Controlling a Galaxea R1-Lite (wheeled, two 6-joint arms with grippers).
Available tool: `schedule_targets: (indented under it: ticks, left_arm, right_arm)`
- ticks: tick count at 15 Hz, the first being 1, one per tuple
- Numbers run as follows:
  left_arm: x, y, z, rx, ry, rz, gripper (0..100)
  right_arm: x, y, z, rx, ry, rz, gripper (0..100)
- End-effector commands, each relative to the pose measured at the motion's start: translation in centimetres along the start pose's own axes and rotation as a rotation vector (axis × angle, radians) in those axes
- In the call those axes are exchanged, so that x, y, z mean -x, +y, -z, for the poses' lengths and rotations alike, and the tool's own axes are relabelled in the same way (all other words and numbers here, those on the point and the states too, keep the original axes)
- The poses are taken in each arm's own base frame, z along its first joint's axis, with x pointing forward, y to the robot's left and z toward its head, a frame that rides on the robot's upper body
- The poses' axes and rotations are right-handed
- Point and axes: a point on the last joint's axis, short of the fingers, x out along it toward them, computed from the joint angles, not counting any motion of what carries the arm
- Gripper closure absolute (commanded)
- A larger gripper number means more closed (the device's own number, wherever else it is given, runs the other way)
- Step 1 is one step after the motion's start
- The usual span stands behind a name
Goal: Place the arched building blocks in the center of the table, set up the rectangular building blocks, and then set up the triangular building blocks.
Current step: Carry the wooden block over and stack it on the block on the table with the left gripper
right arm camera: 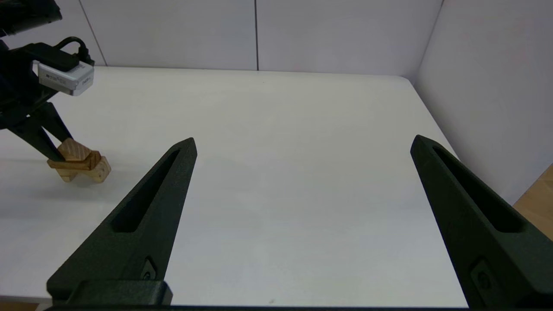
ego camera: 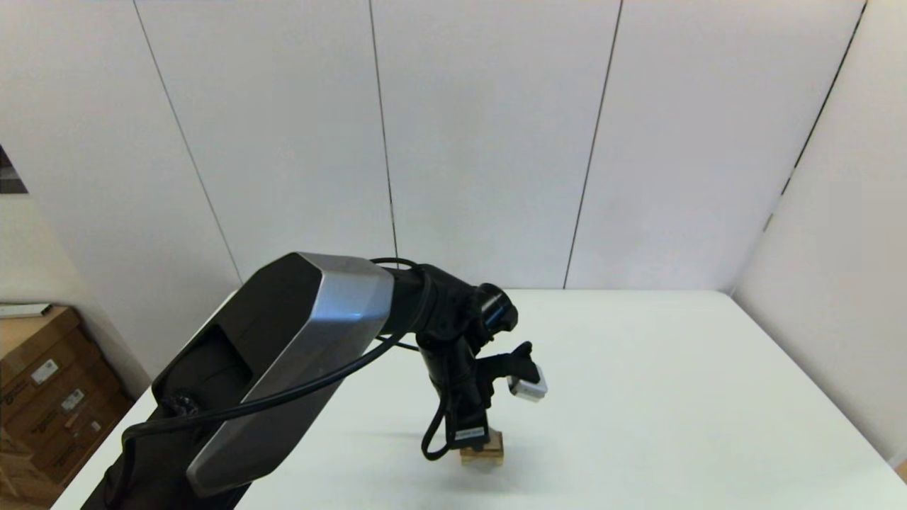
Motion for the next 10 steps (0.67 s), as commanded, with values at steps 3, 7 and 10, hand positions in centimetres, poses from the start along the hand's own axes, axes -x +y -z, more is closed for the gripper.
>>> schedule_targets:
  ticks: [3,7,10]
  left_arm:
    - [0.08,0.01,0.08,-0.005,0.002,0.003,100]
    - [0.10,0.06,0.13,-0.022,0.002,0.002,100]
    - [0.01,0.02,0.09,-0.026,0.003,0.004,100]
  right_arm:
    - [0.00,0.00,0.00,0.000,0.000,-0.001,0]
    - [0.00,0.00,0.00,0.000,0.000,-0.001,0]
    - [0.00,0.00,0.00,0.000,0.000,-0.001,0]
